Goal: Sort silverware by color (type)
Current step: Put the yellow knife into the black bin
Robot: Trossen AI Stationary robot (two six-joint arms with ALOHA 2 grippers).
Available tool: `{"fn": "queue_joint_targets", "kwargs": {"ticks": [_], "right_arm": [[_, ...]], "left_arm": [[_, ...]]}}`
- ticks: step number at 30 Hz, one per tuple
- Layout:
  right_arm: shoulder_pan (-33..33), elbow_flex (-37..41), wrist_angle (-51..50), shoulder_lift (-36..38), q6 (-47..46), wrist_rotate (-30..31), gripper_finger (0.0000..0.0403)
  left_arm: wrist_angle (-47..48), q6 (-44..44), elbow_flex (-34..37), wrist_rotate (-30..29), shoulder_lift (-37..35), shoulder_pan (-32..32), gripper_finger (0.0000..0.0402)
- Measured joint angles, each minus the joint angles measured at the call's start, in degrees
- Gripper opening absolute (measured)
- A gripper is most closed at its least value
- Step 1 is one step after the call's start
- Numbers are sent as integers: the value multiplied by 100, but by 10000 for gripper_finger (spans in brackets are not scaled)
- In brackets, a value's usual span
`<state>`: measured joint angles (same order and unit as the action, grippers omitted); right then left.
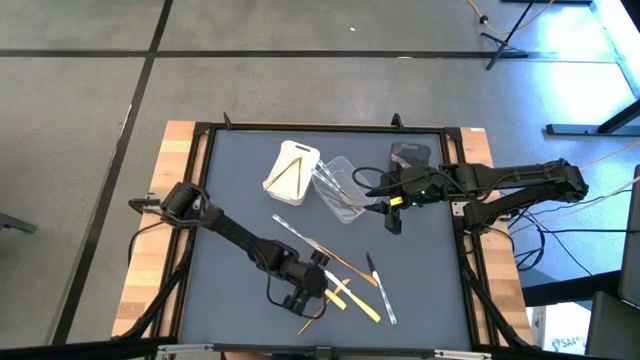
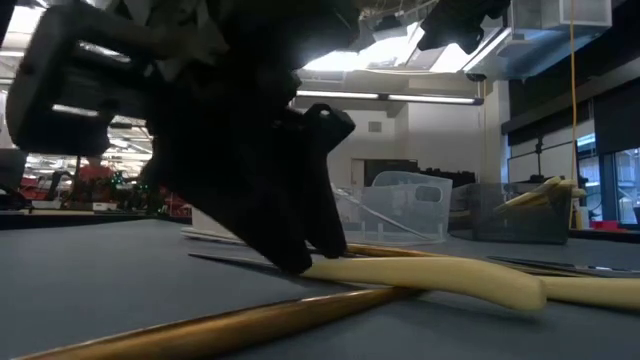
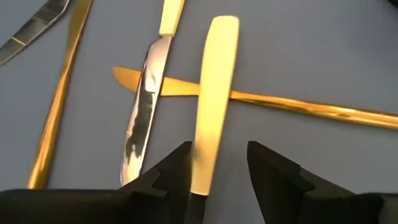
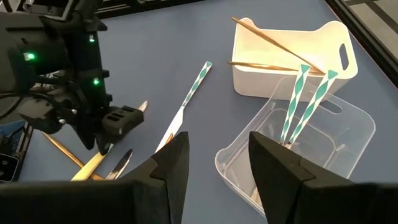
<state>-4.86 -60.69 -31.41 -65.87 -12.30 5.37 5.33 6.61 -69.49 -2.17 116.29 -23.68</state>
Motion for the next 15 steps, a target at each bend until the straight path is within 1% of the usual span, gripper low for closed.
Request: {"fn": "queue_joint_targets", "kwargs": {"ticks": [11, 15], "right_arm": [[-2, -2, -4, 0, 0, -4, 154], [-2, -2, -3, 0, 0, -4, 154]], "left_arm": [[-73, -27, 0, 12, 140, 41, 147], [-64, -32, 0, 13, 142, 41, 130]]}}
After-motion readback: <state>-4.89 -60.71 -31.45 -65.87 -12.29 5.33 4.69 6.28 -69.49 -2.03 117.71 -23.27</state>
